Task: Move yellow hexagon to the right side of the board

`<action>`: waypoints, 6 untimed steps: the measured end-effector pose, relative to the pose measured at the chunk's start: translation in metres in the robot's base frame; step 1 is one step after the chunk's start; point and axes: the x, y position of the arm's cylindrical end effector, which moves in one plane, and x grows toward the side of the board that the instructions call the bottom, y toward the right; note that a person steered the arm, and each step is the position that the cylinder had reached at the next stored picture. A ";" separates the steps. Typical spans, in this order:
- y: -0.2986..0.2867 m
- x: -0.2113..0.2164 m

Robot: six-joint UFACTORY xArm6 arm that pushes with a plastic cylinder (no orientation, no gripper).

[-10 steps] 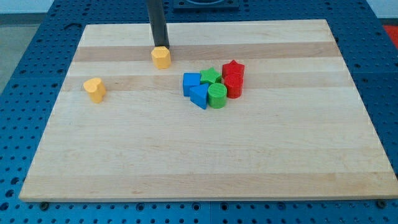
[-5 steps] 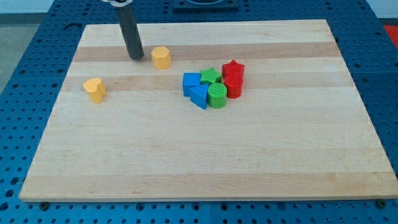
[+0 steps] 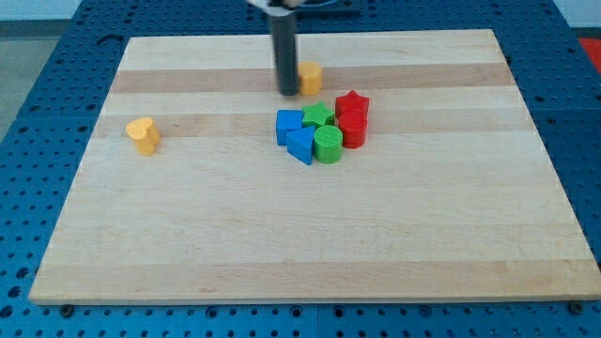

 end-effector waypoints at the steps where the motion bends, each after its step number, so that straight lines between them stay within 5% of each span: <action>1: 0.048 -0.009; 4: -0.029 -0.029; 6: 0.092 -0.046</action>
